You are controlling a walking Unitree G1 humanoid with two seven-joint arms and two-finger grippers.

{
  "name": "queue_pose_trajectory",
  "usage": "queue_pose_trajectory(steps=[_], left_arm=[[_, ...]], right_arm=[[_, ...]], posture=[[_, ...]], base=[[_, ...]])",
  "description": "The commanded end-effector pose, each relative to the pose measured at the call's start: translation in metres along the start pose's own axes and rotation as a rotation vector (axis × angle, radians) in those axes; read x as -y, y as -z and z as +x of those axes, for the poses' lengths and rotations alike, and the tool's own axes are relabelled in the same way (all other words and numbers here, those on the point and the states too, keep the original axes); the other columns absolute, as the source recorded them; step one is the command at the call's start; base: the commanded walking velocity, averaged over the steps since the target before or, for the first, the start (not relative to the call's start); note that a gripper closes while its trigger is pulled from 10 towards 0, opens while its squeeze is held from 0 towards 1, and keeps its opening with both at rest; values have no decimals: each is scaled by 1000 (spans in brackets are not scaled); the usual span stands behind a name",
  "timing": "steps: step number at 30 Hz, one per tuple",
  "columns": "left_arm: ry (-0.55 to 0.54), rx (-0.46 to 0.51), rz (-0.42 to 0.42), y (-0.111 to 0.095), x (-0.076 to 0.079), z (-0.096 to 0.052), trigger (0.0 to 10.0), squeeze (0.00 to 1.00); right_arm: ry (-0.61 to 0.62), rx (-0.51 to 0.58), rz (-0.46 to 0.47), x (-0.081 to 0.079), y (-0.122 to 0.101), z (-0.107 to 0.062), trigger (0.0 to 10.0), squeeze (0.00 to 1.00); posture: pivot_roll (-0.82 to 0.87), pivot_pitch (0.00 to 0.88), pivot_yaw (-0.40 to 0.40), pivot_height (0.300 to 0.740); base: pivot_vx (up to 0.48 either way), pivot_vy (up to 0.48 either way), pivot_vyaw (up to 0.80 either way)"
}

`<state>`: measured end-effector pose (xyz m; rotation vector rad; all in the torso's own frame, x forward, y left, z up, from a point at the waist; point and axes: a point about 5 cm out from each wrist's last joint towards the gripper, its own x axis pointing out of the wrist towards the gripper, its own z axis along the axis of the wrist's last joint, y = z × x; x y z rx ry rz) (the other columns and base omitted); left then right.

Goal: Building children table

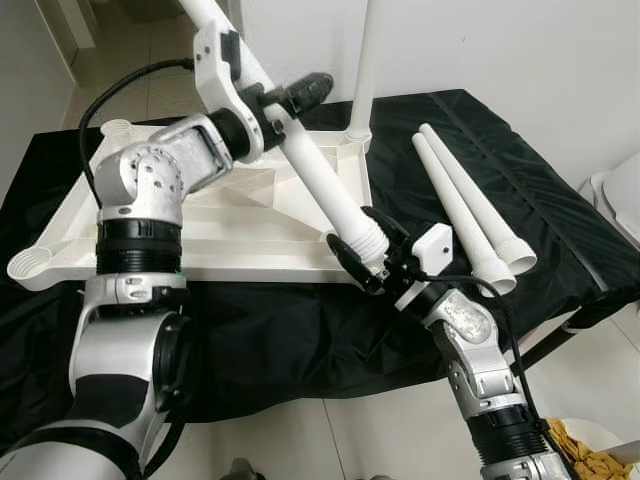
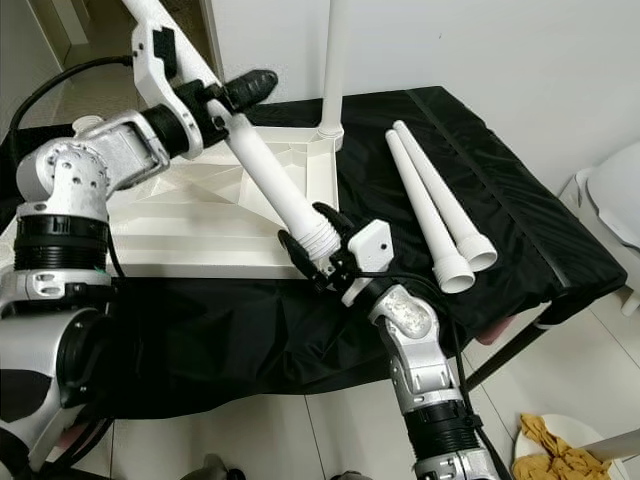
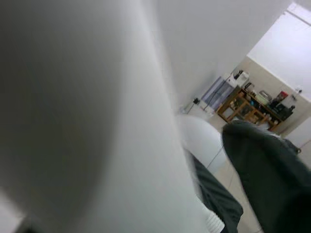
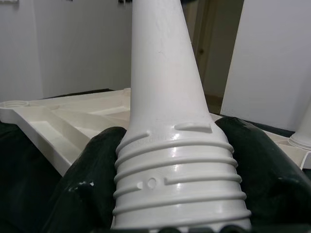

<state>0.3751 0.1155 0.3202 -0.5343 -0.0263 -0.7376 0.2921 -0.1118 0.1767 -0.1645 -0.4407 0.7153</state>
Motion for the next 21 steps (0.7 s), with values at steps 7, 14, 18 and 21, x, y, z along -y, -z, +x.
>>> queue_pose_trajectory(steps=[7,14,18,21], left_arm=[[-2,45,-66,-11,1,2,0,0],[-12,41,-69,-16,0,2,0,0],[-2,27,-59,-18,3,3,10000,0],[-5,33,-10,-21,3,3,10000,0]], right_arm=[[-3,16,-46,1,-3,0,10000,0],[23,14,-45,9,-4,1,10000,808],[-3,10,-32,9,-4,-1,10000,1000],[-24,-4,-13,9,-5,-2,10000,1000]], posture=[[-86,42,61,740],[-84,39,56,740],[-82,38,50,740],[-84,38,46,740]], base=[[0,0,0],[0,0,0],[0,0,0],[0,0,0]])
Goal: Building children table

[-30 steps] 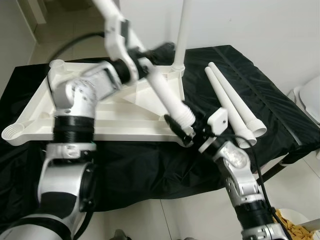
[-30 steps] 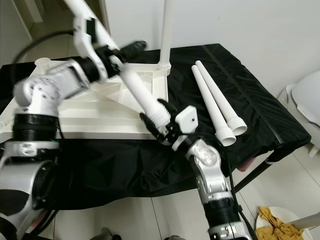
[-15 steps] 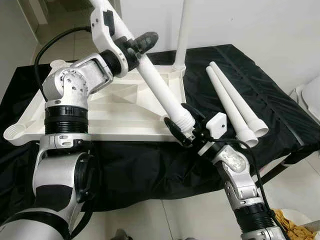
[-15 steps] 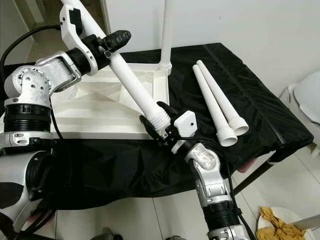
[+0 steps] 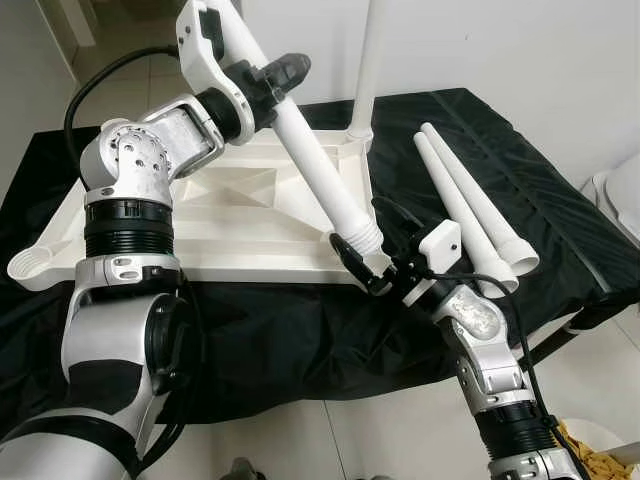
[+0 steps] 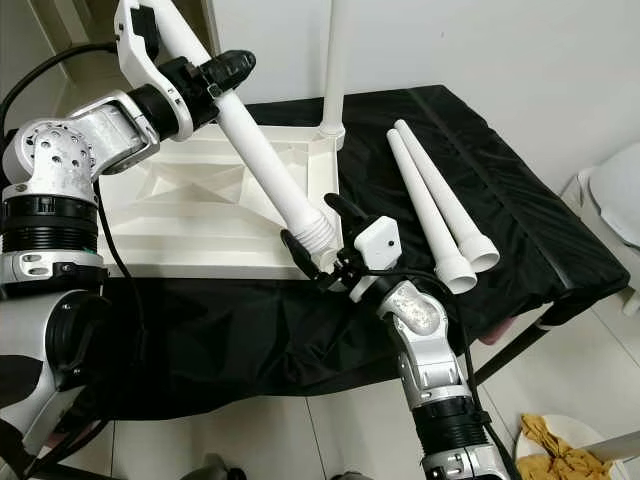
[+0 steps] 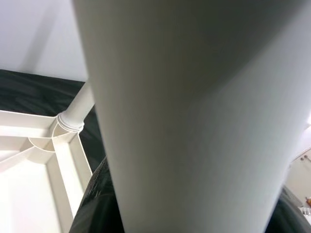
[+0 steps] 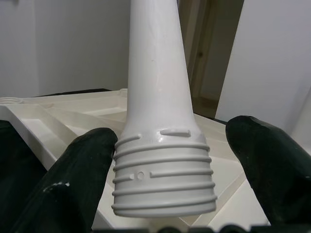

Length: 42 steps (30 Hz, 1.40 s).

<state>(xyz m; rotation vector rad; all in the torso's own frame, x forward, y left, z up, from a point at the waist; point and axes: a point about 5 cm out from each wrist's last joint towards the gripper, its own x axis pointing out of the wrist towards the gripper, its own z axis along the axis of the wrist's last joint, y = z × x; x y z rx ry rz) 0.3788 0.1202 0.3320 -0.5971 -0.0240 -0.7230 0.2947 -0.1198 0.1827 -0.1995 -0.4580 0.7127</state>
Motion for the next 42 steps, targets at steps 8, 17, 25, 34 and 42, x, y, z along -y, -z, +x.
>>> queue_pose_trajectory(steps=[8,17,25,34,42], left_arm=[[47,17,202,-12,12,0,10000,0],[108,-15,339,5,34,2,10000,0],[152,-20,406,19,54,3,10000,0],[164,-19,421,29,62,3,10000,0],[146,-11,452,26,59,5,10000,0]], right_arm=[[-37,-92,57,9,-14,14,10000,286],[-74,-183,95,29,-33,36,10000,0],[-106,-309,143,36,-31,54,10000,0],[-170,-406,177,30,-26,61,10000,0],[-307,-461,176,17,-20,61,10000,0]], posture=[[-90,44,41,740],[-87,51,33,740],[-82,55,24,740],[-73,56,17,740],[-56,64,9,740]], base=[[0,0,0],[0,0,0],[0,0,0],[0,0,0],[0,0,0]])
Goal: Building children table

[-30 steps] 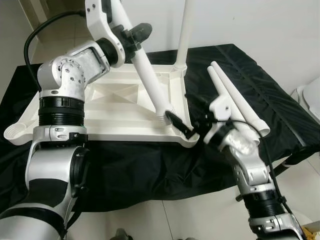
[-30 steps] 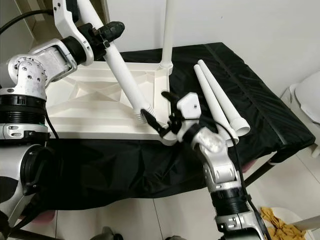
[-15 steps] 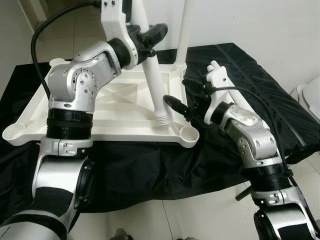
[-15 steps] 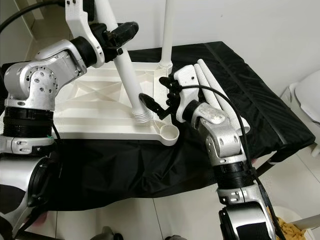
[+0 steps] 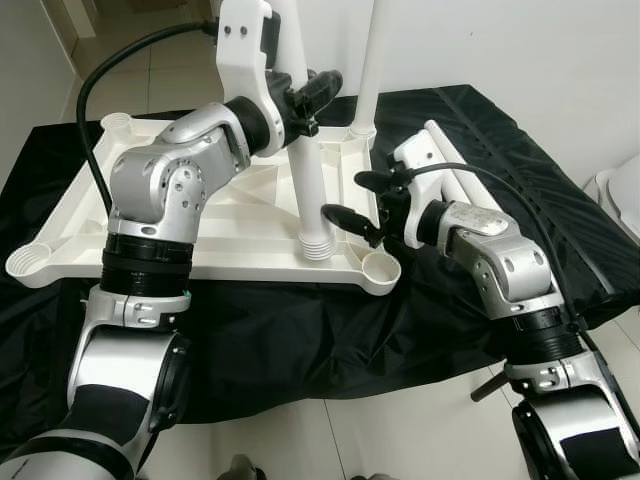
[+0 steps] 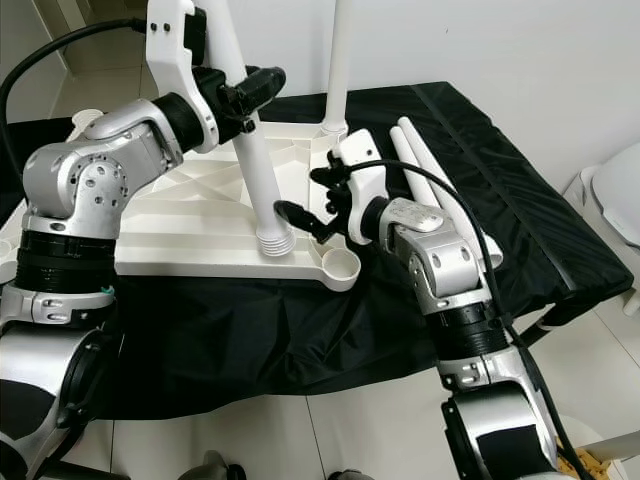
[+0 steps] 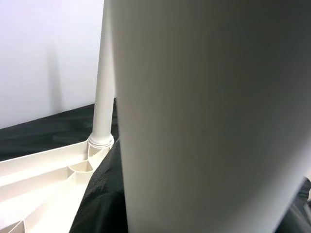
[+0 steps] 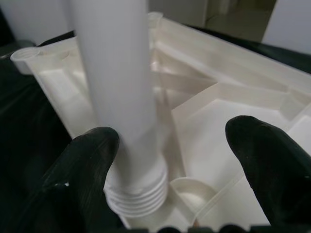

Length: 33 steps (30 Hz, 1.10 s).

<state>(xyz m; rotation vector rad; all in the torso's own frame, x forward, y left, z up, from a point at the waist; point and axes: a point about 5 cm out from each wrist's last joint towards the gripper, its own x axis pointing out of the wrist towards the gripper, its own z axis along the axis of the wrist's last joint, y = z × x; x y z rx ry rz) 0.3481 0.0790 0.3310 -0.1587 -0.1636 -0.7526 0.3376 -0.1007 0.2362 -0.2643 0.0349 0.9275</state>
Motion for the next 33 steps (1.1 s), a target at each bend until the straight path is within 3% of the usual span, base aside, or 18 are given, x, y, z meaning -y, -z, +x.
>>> queue_pose_trajectory(steps=[1,10,19,29,30,32,33], left_arm=[[76,43,13,-9,12,3,10000,0],[74,60,29,-15,10,3,10000,0],[105,65,14,-16,20,3,10000,0],[112,68,1,-15,24,4,10000,0],[116,67,-1,-14,25,5,10000,0],[116,67,-1,-14,25,5,10000,0],[121,67,-6,-14,26,5,10000,0]], right_arm=[[-62,-39,16,-10,7,7,10000,0],[-79,-49,12,-8,7,6,10000,0],[15,39,-3,-2,0,20,10000,0],[35,54,11,0,-3,26,10000,0],[37,55,8,1,-3,27,4078,0],[37,55,8,1,-3,27,4078,0],[40,65,9,1,-3,29,0,0]], posture=[[-56,64,9,740],[-56,59,14,740],[-47,43,21,740],[-42,37,21,740],[-41,39,21,740],[-41,39,21,740],[-42,39,22,740]], base=[[0,0,0],[0,0,0],[0,0,0],[0,0,0],[0,0,0],[0,0,0],[0,0,0]])
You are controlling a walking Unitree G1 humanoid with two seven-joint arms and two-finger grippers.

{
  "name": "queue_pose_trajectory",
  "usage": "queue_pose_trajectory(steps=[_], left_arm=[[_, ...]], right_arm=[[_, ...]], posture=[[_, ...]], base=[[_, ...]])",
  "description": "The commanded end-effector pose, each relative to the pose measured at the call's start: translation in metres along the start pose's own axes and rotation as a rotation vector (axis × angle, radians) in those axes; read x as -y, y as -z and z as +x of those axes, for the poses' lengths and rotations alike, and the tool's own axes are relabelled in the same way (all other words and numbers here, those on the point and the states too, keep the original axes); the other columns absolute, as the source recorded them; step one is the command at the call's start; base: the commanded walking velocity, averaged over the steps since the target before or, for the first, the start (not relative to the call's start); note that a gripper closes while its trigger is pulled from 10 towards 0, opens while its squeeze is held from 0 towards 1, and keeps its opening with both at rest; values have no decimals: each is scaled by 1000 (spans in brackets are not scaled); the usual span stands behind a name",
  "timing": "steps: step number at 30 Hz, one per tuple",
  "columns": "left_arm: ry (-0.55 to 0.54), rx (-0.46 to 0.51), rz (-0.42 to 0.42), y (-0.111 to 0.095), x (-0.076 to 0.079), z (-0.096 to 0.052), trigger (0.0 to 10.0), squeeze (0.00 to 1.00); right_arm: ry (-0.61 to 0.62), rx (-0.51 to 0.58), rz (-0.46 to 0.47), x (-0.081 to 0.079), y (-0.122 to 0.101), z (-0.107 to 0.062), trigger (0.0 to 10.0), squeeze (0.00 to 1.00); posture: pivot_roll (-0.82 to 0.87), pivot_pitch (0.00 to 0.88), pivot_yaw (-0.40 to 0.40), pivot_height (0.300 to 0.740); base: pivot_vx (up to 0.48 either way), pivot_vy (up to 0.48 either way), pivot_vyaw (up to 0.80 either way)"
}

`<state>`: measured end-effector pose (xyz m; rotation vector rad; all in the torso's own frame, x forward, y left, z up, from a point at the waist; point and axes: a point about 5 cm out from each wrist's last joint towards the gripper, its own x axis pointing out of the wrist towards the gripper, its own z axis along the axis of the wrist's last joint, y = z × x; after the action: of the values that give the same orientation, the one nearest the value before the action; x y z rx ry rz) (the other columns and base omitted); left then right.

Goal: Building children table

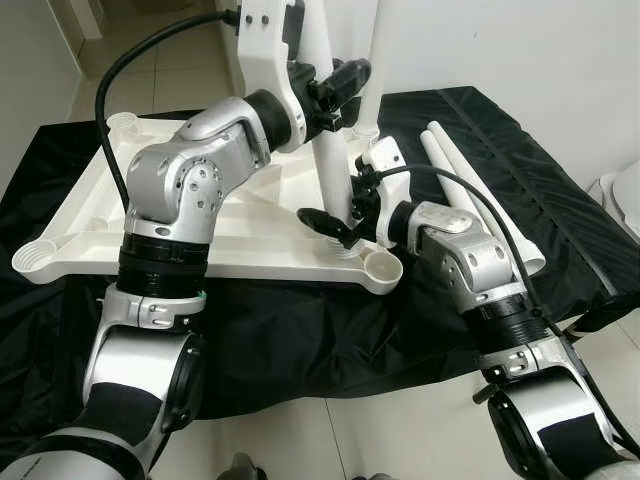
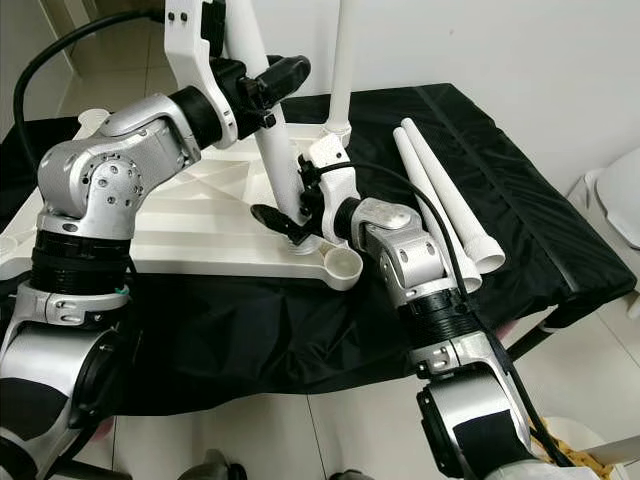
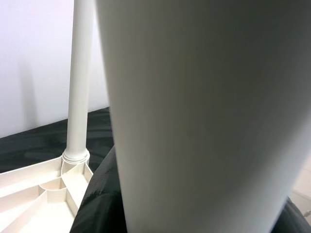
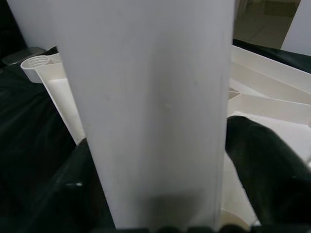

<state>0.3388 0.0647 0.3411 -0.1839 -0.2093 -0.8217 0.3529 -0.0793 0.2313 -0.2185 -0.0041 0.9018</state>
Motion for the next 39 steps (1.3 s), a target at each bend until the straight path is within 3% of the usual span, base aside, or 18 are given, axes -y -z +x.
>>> queue_pose_trajectory(steps=[1,19,20,33,38,39], left_arm=[[49,20,7,-6,9,1,10000,0],[81,-10,6,4,20,3,10000,0],[97,-13,3,6,22,1,10000,1000],[103,-21,-30,8,23,-3,10000,1000],[10,-27,-2,9,10,-6,10000,1000],[-3,-22,-7,8,8,-7,10000,392]], right_arm=[[9,15,-15,2,-4,2,0,0],[19,36,-35,3,-6,5,0,0],[33,36,-32,4,-6,6,10000,0],[124,61,19,12,-2,5,10000,0],[173,77,36,17,-3,4,10000,0],[191,81,46,19,-3,3,10000,0]], posture=[[-42,39,22,740],[-41,39,29,740],[-43,39,32,740],[-33,46,31,740],[-32,45,30,740],[-32,43,29,740]], base=[[0,0,0],[0,0,0],[0,0,0],[0,0,0],[0,0,0],[0,0,0]])
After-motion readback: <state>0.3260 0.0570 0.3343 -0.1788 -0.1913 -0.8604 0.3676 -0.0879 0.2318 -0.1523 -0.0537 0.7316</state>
